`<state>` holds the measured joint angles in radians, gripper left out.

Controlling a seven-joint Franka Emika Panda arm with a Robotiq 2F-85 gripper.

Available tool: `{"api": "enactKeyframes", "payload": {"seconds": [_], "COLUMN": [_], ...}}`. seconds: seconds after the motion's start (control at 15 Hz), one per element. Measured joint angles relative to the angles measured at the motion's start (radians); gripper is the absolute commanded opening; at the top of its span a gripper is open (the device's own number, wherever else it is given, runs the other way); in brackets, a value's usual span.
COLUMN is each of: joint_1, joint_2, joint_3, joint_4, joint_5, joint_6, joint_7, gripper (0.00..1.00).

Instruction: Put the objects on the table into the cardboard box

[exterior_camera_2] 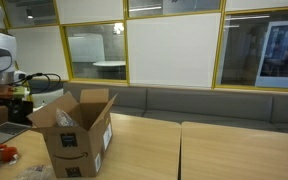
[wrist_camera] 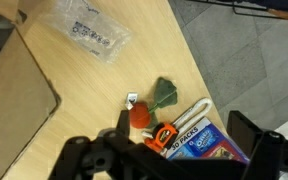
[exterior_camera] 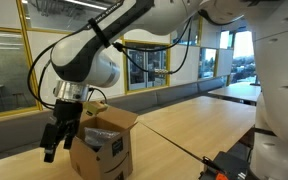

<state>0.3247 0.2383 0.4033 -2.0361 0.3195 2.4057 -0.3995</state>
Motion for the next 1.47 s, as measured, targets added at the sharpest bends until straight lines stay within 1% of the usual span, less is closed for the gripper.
{"api": "enactKeyframes", "payload": {"seconds": [0.53,0.93,1.13,1.47], "joint_1": [0.017,0.037,0.085,0.165], "joint_2": [0.144,0.241,0.263,0.288], "joint_3": [0.005,-0.006,-0.056,-0.177], "joint_4": [-0.01,0.015,0.012,0.009], "joint_5": [-0.002,-0.079,-0.182,-0.375], "joint_6": [0.055,0.12,0.162,0.191], "joint_7": [0.086,0.227,0.332,0.512], "gripper": [1.0,1.0,1.0,1.0]}}
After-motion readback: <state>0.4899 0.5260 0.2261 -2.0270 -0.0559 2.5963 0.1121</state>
